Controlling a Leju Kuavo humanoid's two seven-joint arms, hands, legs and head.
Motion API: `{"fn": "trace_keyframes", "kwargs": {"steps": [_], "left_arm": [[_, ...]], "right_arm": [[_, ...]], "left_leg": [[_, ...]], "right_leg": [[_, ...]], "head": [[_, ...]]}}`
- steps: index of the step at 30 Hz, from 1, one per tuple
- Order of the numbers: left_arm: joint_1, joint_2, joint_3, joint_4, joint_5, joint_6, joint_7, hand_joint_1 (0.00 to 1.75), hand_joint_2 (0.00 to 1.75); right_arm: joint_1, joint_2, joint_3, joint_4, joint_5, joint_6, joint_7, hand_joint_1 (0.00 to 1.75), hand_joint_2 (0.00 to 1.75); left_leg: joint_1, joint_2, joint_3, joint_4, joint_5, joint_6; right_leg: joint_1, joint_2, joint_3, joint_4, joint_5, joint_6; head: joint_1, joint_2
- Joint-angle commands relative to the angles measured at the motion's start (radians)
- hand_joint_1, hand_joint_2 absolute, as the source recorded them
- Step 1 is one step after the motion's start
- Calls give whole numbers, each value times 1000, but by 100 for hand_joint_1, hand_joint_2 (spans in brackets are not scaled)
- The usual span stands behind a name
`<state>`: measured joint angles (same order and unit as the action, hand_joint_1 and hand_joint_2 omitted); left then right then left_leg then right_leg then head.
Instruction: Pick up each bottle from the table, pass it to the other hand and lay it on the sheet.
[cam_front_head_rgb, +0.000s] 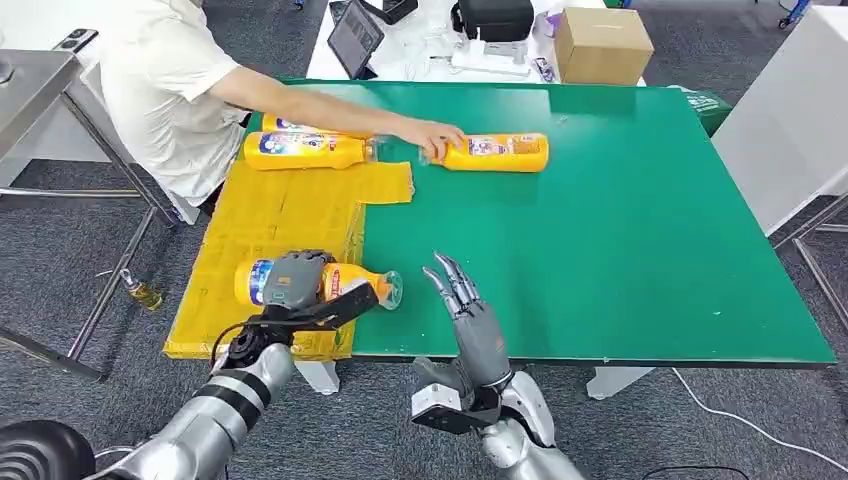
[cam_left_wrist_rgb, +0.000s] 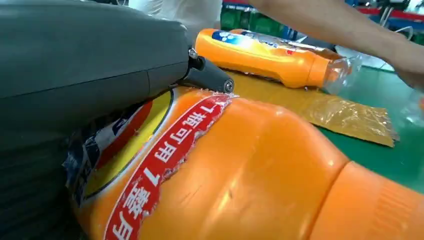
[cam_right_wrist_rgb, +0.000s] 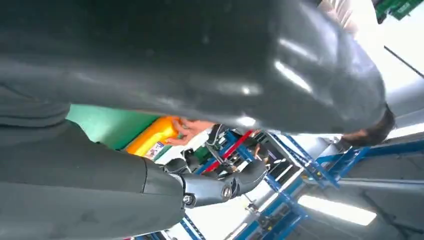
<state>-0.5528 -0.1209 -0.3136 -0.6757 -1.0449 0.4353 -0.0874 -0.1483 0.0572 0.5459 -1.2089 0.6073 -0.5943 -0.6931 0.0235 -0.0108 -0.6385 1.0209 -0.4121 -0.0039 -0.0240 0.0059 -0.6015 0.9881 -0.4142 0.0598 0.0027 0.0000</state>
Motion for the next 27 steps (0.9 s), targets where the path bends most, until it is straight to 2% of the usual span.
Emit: {"fn": "trace_keyframes", "kwargs": {"steps": [1, 2, 3, 4, 8, 9, 10, 11, 16, 17, 23, 24, 27], "left_arm": [[-104, -8, 32, 204, 40, -42, 14, 129, 175], [-112, -9, 39, 218, 52, -56, 10, 61, 175], [-116, -13, 55, 227, 80, -75, -10, 7, 175], [-116, -20, 84, 232, 132, -114, -44, 0, 175], [-107, -3, 71, 226, 186, -240, -134, 0, 175], [-106, -1, 64, 223, 187, -256, -144, 0, 175], [-106, -1, 64, 223, 187, -256, -144, 0, 175], [-99, 6, 41, 201, 203, -316, -174, 0, 175], [-88, 9, 3, 152, 228, -363, -213, 0, 175], [-78, 13, -24, 119, 231, -363, -226, 0, 0], [-50, 16, -46, 55, 247, -343, -259, 0, 0], [-32, 19, -56, 12, 264, -322, -277, 0, 0], [70, -3, -38, -208, 401, -149, -332, 0, 0]], "right_arm": [[-39, 8, -19, 57, -16, 1, -5, 0, 0], [-40, 7, -17, 59, -22, 1, -5, 0, 0], [-41, 6, -17, 63, -29, -2, -5, 0, 0], [-40, 3, -18, 71, -36, -3, -5, 0, 0], [-46, -20, -6, 86, -79, -21, -5, 0, 0], [-49, -22, -4, 89, -84, -21, -5, 0, 0], [-49, -22, -4, 89, -84, -21, -5, 0, 0], [-59, -32, 13, 91, -105, -36, -5, 0, 0], [-75, -36, 23, 113, -129, -50, -5, 0, 0], [-83, -38, 30, 128, -131, -61, -5, 0, 0], [-81, -45, 32, 136, -135, -80, -5, 0, 0], [-81, -48, 34, 137, -134, -88, -5, 0, 0], [-61, -34, -44, 153, -43, -104, -5, 0, 0]], "left_leg": [[0, 1, 3, 0, -1, 1], [0, 2, 5, -1, -1, 2], [0, 2, 6, -1, -2, 2], [0, 2, 4, 0, -1, 1], [0, 2, 5, -1, -1, 1], [0, 4, 9, -2, -2, 3], [0, 1, 5, -1, -1, 1], [0, 2, 7, -2, -1, 1], [0, 1, 6, -1, -1, 1], [0, 1, 8, -1, -1, 2], [0, -1, 5, -1, -1, 1], [0, 1, 9, -2, -2, 2], [0, 0, 6, -1, -1, 1]], "right_leg": [[1, 0, 3, -1, -1, -2], [1, 0, 5, -1, -1, -3], [1, 0, 6, -1, -1, -4], [1, 0, 3, -1, 0, -2], [0, 1, 4, -1, 0, -2], [1, 2, 8, -3, -1, -4], [0, 0, 5, -1, -1, -2], [0, 1, 7, -2, -1, -2], [0, 0, 6, -1, -1, -2], [1, 0, 8, -2, -1, -3], [0, 0, 6, -1, -1, -2], [1, 1, 10, -2, -1, -4], [1, 0, 7, -2, -1, -2]], "head": [[0, 0], [0, 0], [0, 0], [0, 0], [0, 0], [0, 0], [0, 0], [0, 0], [0, 0], [0, 0], [0, 0], [0, 0], [0, 0]]}}
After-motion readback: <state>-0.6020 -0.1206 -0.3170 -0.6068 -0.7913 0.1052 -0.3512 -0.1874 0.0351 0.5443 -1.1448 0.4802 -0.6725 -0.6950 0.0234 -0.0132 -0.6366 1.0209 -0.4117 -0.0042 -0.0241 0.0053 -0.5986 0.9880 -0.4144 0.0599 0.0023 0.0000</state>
